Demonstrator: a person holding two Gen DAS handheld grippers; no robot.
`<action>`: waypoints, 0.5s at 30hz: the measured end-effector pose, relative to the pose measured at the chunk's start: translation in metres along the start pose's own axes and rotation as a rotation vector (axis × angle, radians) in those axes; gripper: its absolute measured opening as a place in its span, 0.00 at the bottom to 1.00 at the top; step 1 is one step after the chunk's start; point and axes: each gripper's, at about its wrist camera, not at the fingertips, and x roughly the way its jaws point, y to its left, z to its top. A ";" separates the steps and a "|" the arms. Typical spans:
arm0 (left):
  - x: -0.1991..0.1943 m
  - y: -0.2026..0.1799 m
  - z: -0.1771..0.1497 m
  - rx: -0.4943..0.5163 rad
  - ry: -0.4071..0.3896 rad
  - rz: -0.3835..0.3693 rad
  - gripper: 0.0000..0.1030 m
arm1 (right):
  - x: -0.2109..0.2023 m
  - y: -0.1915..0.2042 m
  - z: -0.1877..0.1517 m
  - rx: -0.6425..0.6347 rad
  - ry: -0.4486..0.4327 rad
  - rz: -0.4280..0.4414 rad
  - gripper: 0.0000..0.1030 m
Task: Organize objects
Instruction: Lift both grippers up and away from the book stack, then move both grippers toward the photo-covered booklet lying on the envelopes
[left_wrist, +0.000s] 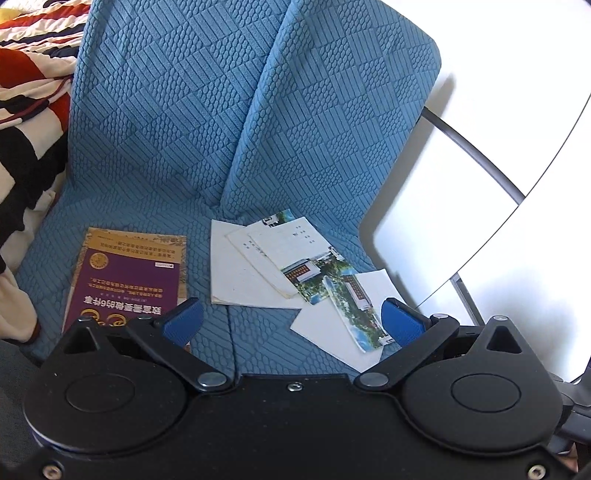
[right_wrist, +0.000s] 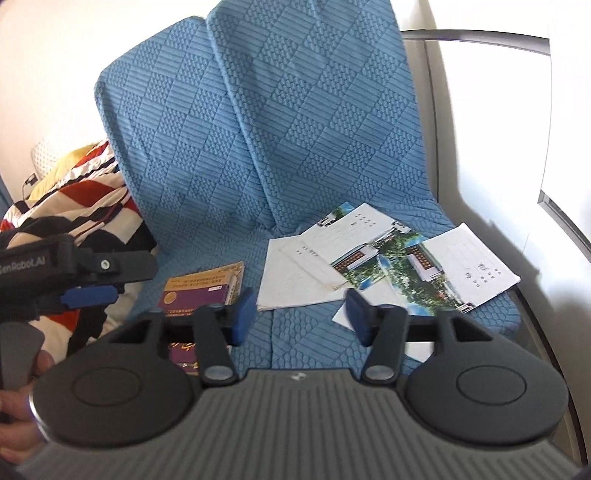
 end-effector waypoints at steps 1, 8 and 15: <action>0.002 -0.002 0.000 0.004 0.003 0.001 0.99 | -0.001 -0.003 0.000 0.004 -0.006 -0.005 0.71; 0.017 -0.024 -0.002 0.038 0.025 -0.017 0.99 | -0.003 -0.028 0.001 0.034 -0.004 -0.048 0.83; 0.031 -0.053 0.000 0.088 0.035 -0.042 0.99 | -0.006 -0.056 0.001 0.077 -0.015 -0.075 0.83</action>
